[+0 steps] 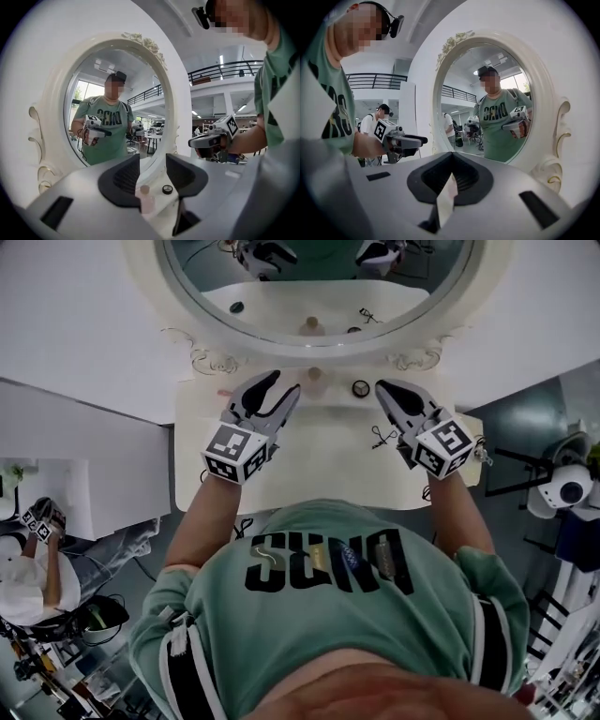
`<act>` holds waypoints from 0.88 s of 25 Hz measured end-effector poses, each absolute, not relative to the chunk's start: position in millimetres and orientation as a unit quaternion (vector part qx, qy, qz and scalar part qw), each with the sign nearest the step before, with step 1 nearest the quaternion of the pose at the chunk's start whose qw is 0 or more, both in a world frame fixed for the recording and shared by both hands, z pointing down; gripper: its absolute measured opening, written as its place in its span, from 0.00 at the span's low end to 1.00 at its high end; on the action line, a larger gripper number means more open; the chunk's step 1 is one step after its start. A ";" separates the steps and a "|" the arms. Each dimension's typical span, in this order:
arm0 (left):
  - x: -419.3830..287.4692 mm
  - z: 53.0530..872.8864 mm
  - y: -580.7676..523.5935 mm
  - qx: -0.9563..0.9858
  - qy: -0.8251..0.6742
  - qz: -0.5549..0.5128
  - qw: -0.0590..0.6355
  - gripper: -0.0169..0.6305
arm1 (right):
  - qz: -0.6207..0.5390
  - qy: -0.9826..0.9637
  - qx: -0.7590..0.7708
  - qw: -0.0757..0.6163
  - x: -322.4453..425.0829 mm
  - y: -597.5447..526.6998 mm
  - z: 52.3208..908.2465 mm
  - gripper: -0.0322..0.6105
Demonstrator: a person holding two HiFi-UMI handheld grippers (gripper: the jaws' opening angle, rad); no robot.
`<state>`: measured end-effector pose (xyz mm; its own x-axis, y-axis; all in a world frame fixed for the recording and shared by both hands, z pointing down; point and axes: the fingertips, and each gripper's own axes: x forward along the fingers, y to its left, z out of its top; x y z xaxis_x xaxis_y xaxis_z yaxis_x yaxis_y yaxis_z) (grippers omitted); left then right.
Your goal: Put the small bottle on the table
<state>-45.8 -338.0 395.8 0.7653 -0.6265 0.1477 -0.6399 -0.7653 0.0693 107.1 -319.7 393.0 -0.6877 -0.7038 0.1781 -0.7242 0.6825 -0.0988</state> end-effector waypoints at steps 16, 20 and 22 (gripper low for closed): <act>-99.6 344.0 -270.3 0.941 -0.331 0.007 0.078 0.04 | 0.066 -0.921 0.378 0.071 88.4 -271.5 358.8 0.04; -97.8 343.1 -259.6 0.940 -0.329 0.001 0.087 0.04 | 0.062 -0.922 0.376 0.074 89.8 -262.9 357.0 0.04; -93.6 345.5 -254.4 0.942 -0.323 0.005 0.088 0.04 | 0.064 -0.921 0.377 0.074 90.6 -260.2 357.8 0.04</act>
